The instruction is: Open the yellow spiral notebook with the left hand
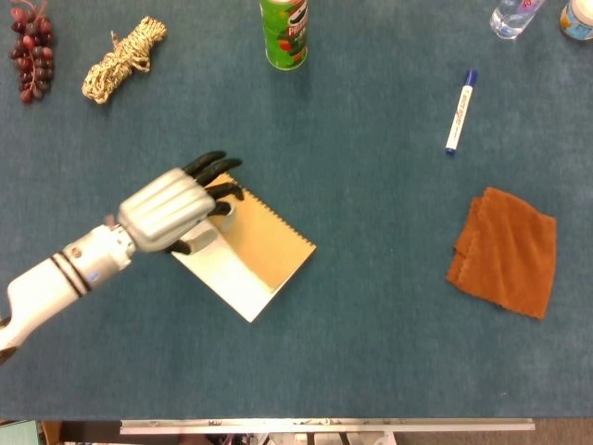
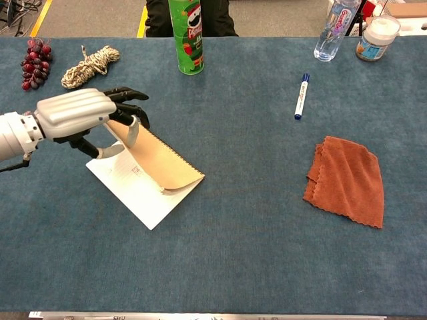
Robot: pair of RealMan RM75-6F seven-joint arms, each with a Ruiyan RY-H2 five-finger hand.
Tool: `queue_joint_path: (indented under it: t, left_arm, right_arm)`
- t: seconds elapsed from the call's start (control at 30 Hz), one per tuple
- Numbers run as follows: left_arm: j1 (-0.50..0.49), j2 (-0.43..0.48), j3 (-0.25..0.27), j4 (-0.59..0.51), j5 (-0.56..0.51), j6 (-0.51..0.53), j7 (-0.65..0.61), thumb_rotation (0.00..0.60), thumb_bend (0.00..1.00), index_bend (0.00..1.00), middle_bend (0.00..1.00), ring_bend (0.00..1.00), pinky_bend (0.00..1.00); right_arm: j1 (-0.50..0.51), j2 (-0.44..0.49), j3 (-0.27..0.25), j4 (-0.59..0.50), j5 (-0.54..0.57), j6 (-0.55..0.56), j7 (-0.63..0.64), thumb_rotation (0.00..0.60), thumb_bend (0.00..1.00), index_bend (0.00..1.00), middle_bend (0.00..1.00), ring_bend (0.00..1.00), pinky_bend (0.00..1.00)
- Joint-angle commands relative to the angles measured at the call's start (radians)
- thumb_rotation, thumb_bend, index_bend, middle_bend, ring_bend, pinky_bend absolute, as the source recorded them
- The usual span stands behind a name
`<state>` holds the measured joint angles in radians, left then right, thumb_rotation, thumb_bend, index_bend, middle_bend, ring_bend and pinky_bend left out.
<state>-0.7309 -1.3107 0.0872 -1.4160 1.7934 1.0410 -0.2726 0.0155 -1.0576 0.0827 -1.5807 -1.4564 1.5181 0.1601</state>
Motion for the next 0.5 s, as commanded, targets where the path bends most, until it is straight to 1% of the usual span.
queue_joint_path:
  t: [0.03,0.2,0.33,0.5]
  left_arm:
    - [-0.023,0.011,-0.021,-0.033,-0.029,-0.030,0.018,0.600,0.47,0.73,0.26,0.00,0.00]
    - [-0.024,0.059,-0.010,-0.075,-0.041,-0.036,0.012,0.600,0.47,0.73,0.26,0.00,0.00]
    - [-0.006,0.106,0.021,-0.085,-0.034,-0.022,-0.001,0.600,0.47,0.74,0.26,0.00,0.00]
    - [0.017,0.185,0.073,-0.095,-0.017,-0.011,-0.034,0.600,0.47,0.75,0.26,0.00,0.00]
  right_arm:
    - [-0.001,-0.002,0.001,0.004,0.001,0.001,0.004,0.600,0.25,0.26,0.25,0.06,0.11]
    - [0.001,-0.007,0.003,0.009,-0.001,-0.001,0.007,0.600,0.25,0.26,0.25,0.06,0.11]
    - [0.003,-0.009,0.003,0.008,-0.003,-0.004,0.005,0.600,0.25,0.26,0.25,0.06,0.11]
    - [0.005,-0.009,0.004,0.002,-0.005,-0.005,-0.004,0.600,0.25,0.26,0.25,0.06,0.11]
